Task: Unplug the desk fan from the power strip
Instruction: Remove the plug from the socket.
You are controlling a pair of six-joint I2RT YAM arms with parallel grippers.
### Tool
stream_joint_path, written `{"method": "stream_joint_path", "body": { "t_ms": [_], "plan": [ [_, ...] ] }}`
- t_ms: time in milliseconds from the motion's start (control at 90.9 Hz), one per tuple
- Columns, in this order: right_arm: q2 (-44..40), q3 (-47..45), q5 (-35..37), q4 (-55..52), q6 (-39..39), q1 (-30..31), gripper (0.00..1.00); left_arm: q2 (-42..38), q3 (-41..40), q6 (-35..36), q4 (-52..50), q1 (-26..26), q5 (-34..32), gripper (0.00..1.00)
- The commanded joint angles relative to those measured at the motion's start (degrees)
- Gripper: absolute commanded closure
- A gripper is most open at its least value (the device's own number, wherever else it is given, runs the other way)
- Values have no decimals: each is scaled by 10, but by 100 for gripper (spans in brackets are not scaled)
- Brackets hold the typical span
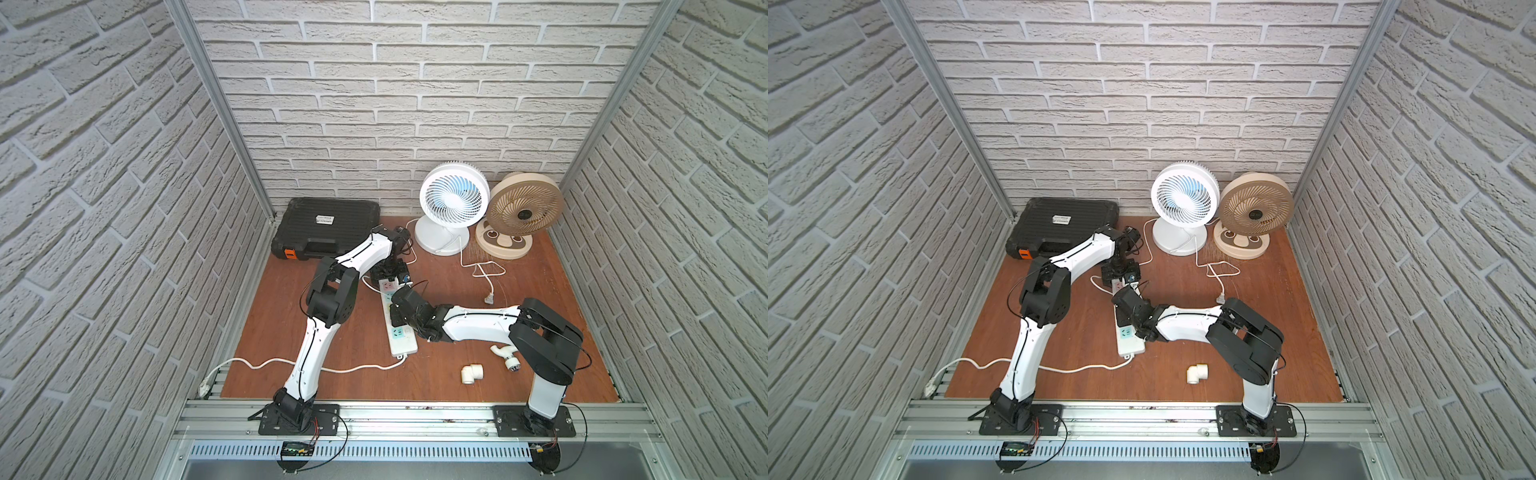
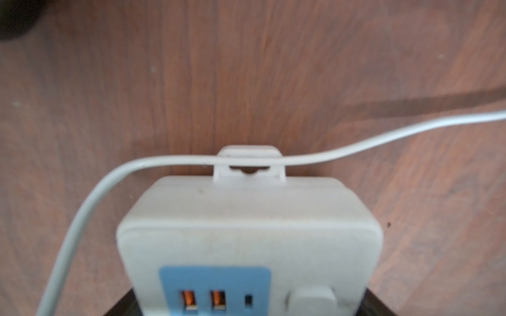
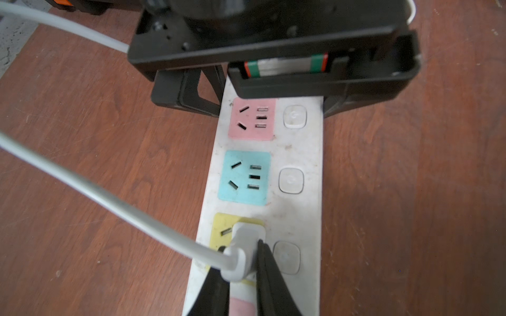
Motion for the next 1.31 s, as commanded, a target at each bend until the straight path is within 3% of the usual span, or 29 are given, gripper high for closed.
{"method": "stream_joint_path", "body": {
  "t_ms": [0, 308, 572, 979, 1298],
  "plan": [
    [-16, -5, 22, -20, 3, -1, 97, 71, -47, -29, -61, 2, 31, 100],
    [6, 45, 107, -70, -61, 44, 97, 72, -47, -30, -60, 2, 32, 100],
    [25, 74, 140, -87, -93, 66, 97, 69, -49, -30, -60, 1, 31, 100],
    [19, 62, 132, -74, -75, 61, 97, 68, -51, -28, -59, 1, 30, 100],
    [-3, 21, 63, -40, -20, 26, 97, 68, -51, -28, -57, 1, 30, 100]
  ]
}}
